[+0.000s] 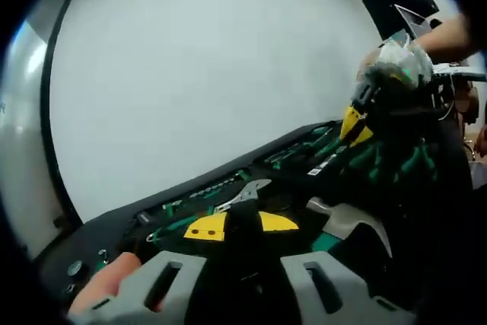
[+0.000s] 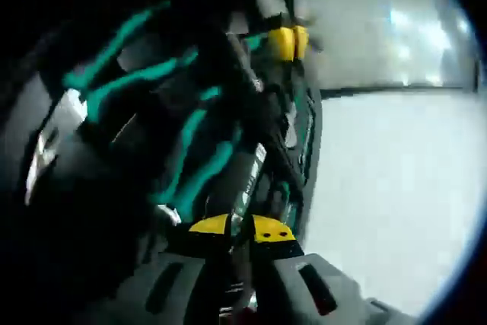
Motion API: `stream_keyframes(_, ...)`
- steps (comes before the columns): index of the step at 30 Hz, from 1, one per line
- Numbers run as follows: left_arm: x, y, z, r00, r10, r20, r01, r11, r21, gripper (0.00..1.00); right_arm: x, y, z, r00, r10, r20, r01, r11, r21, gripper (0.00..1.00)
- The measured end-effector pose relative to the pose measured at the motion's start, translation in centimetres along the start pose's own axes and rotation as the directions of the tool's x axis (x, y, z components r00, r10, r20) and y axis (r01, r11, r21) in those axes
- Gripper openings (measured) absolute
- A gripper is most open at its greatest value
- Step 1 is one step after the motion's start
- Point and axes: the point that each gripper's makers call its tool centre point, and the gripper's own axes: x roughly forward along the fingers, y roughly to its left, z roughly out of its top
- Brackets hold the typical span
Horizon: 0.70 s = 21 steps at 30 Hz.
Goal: Pick up the tools and put them into their designated positions in the toolbox.
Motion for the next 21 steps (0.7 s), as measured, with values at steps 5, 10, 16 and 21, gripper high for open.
stream_keyframes(5, -0.4, -0.2, 0.2, 1.000, 0.003, 0.002, -0.003, 1.000, 0.011, 0.15, -1.6, -3.3, 3.5, 0.968, 0.004, 0.250, -0.204, 0.591, 0.780, 0.38)
stream_keyframes(10, -0.3, 0.1, 0.3, 1.000, 0.005, 0.018, -0.004, 1.000, -0.006, 0.15, -0.3, -4.8, -1.3, 0.991, -0.010, -0.132, 0.118, 0.517, 0.848, 0.19)
stream_keyframes(16, -0.1, 0.4, -0.1, 1.000, 0.007, 0.004, -0.008, 1.000, 0.014, 0.15, 3.0, -1.8, -2.2, 0.967, 0.111, -0.231, 0.180, 0.348, 0.920, 0.33)
stream_keyframes(21, 0.0, 0.6, -0.1, 1.000, 0.006, 0.009, -0.006, 1.000, 0.000, 0.15, 2.1, -2.6, -3.4, 0.952, 0.025, -0.307, 0.269, 0.417, 0.868, 0.10)
